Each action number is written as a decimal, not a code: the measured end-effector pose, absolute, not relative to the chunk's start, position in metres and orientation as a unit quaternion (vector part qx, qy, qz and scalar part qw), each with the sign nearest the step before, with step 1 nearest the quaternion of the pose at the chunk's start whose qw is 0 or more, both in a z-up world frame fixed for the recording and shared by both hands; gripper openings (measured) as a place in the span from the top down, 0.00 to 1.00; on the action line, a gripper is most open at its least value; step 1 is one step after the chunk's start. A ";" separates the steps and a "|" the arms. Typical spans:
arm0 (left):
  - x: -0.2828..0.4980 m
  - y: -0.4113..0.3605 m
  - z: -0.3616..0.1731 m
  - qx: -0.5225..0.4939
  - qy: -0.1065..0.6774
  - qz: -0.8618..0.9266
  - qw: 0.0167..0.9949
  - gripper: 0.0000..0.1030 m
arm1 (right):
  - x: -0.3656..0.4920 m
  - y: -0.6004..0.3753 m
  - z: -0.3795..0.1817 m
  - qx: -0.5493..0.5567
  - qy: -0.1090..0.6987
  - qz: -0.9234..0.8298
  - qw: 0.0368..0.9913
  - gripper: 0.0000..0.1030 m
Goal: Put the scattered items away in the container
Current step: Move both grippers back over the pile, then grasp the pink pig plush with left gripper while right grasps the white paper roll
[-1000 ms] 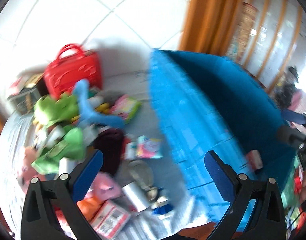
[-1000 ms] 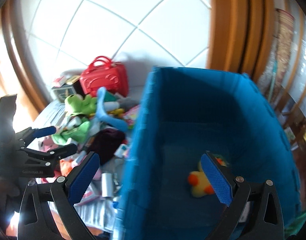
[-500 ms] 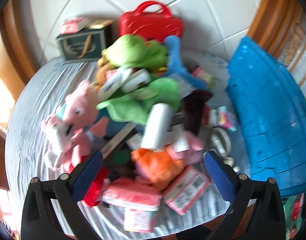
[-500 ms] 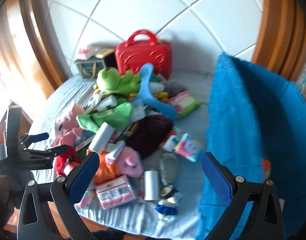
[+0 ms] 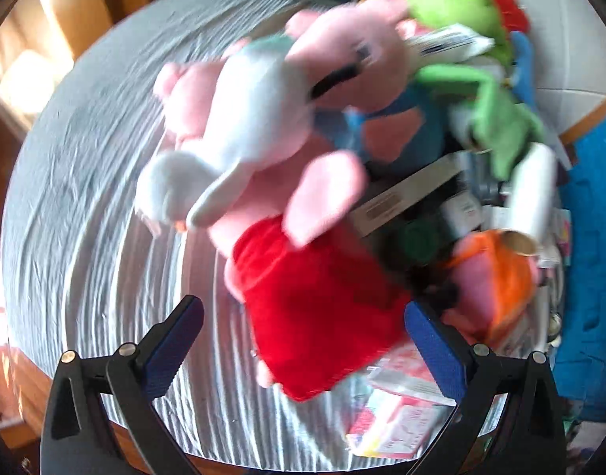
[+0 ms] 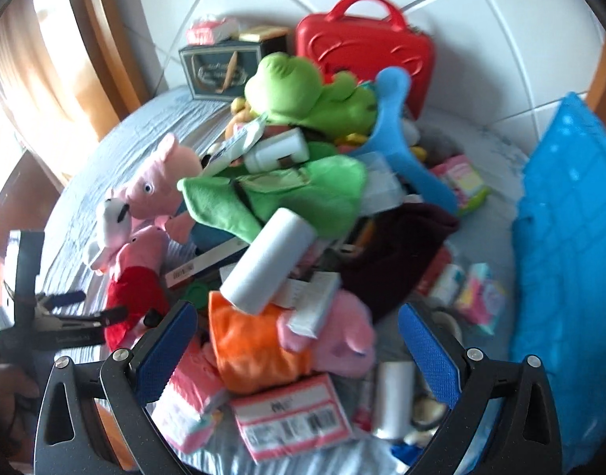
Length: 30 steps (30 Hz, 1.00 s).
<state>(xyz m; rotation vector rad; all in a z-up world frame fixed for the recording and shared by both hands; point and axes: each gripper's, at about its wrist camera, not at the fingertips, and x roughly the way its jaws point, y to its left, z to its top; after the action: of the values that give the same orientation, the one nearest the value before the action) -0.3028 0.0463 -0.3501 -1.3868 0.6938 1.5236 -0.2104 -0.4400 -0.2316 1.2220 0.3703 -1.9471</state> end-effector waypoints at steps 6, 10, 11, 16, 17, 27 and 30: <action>-0.314 0.064 -0.376 -0.595 0.245 0.597 0.480 0.00 | -0.215 -0.483 -0.271 0.506 0.156 -0.755 0.387 0.00; -0.318 0.078 -0.397 -0.623 0.230 0.585 0.466 0.00 | -0.222 -0.503 -0.288 0.520 0.150 -0.752 0.377 0.00; -0.318 0.081 -0.400 -0.627 0.229 0.582 0.464 0.00 | -0.225 -0.507 -0.292 0.523 0.149 -0.752 0.373 0.00; -0.317 0.086 -0.424 -0.662 0.220 0.555 0.453 0.00 | -0.233 -0.520 -0.310 0.536 0.159 -0.749 0.356 0.07; -0.315 0.087 -0.424 -0.660 0.225 0.554 0.455 0.00 | -0.235 -0.522 -0.314 0.543 0.158 -0.744 0.356 0.21; -0.294 0.079 -0.406 -0.648 0.240 0.528 0.494 0.27 | -0.232 -0.524 -0.319 0.565 0.140 -0.726 0.367 0.45; -0.291 0.075 -0.400 -0.646 0.232 0.526 0.503 0.29 | -0.231 -0.521 -0.317 0.564 0.133 -0.728 0.365 0.46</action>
<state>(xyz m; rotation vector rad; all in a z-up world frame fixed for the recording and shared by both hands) -0.2915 0.0749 -0.3997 -1.5599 0.5599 1.2695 -0.2306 -0.5207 -0.3167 1.4506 0.3426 -1.8726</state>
